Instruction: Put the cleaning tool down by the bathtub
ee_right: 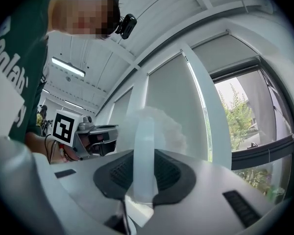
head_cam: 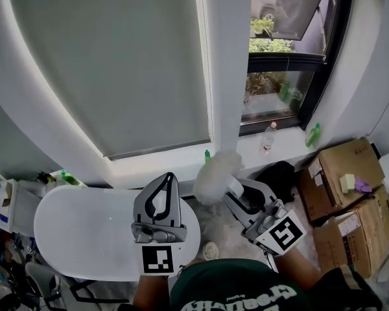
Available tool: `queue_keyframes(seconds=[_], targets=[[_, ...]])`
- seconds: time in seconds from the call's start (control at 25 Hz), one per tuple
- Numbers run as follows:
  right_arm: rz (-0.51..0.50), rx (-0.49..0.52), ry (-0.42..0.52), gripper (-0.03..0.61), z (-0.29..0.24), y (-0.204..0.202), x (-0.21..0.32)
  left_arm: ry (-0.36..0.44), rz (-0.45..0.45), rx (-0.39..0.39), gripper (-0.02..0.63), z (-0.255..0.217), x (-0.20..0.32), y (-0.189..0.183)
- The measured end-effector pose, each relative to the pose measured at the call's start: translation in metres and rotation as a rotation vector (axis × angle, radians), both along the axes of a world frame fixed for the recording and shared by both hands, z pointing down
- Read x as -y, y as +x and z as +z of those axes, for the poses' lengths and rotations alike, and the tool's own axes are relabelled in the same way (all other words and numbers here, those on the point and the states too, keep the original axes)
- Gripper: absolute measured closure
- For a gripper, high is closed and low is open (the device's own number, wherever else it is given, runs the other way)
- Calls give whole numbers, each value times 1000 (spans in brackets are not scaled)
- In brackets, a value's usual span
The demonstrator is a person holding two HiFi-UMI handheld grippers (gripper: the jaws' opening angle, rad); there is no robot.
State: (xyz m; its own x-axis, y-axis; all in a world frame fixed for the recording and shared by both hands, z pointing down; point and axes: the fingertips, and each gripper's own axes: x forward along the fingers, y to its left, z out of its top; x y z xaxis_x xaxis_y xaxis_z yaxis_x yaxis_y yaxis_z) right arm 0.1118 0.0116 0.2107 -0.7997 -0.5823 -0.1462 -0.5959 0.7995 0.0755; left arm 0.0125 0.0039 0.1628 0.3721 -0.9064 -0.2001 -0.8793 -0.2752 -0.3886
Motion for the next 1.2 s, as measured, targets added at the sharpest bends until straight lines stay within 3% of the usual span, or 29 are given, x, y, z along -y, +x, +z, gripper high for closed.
queue_keyframes(seconds=[0.48,0.96,1.2], targets=[[13,5,5,488,0,-49,68,-31,4,15,604,10,69,-50],[-3,-29,-27,488,17,-68,78,-76,-19,-70,604,35,83,-75],[-26,-8,25,488,12,-69,79,-82,-20,-108,604,39,89,-74]])
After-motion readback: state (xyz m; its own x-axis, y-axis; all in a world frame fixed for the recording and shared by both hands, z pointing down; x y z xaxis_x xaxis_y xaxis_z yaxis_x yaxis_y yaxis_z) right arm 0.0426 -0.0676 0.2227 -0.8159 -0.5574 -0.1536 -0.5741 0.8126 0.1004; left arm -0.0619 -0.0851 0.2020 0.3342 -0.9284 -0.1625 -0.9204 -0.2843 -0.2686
